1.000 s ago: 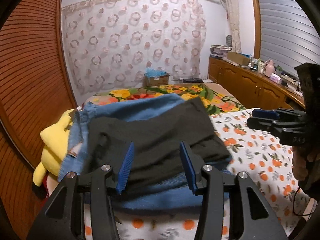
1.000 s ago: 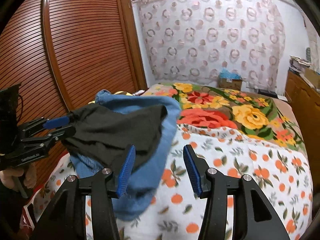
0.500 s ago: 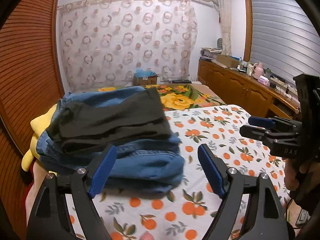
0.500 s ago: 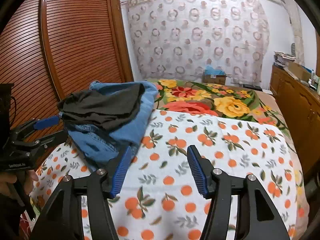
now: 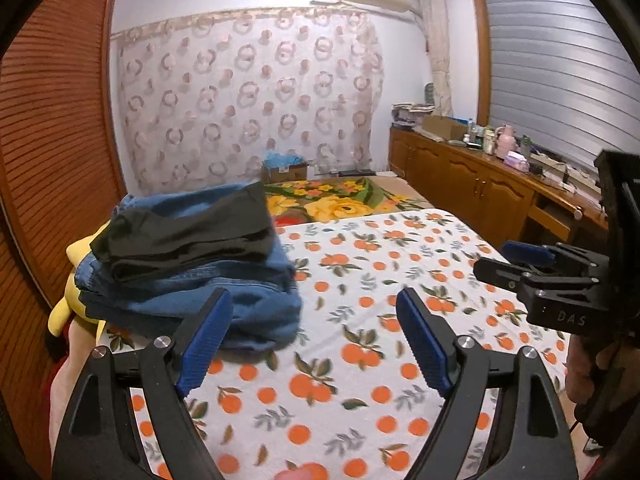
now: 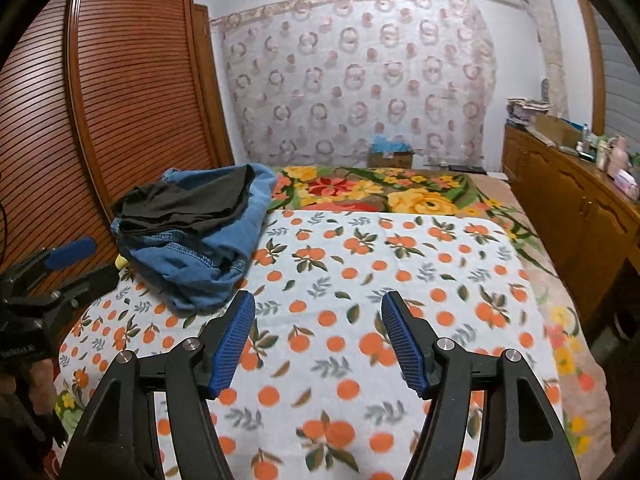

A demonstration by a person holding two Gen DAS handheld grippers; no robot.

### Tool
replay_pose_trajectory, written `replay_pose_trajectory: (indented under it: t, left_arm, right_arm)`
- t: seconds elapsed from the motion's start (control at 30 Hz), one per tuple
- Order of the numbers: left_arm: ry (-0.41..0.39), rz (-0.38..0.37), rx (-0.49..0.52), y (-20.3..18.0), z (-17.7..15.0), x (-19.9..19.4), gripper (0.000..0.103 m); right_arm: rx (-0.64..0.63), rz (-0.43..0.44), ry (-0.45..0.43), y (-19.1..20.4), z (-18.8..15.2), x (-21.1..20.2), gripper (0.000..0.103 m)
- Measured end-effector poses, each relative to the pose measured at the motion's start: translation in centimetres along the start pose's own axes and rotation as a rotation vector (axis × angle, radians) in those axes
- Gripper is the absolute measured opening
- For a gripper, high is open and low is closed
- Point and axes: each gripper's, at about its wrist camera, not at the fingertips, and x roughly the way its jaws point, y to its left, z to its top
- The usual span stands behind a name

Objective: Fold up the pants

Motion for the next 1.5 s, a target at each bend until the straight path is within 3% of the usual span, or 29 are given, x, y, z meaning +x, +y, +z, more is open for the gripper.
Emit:
replay_pose_trajectory:
  t: [0.33, 0.83, 1.5]
  left_arm:
    - [-0.035, -0.007, -0.016, -2.9, -0.6, -4.4, 0.084]
    - [-0.073, 0.008, -0.012, -3.7, -0.9, -8.4, 0.084]
    - [-0.089, 0.059, -0.052, -1.9, -3.1, -9.9, 0.084]
  right_arm:
    - [0.011, -0.043, -0.053, 2.1, -2.0, -5.7, 0.068]
    - [-0.001, -0.044, -0.102, 2.3, -4.0, -9.0, 0.068]
    - [-0.011, -0.072, -0.157, 2.3, -6.0, -8.8, 0.068]
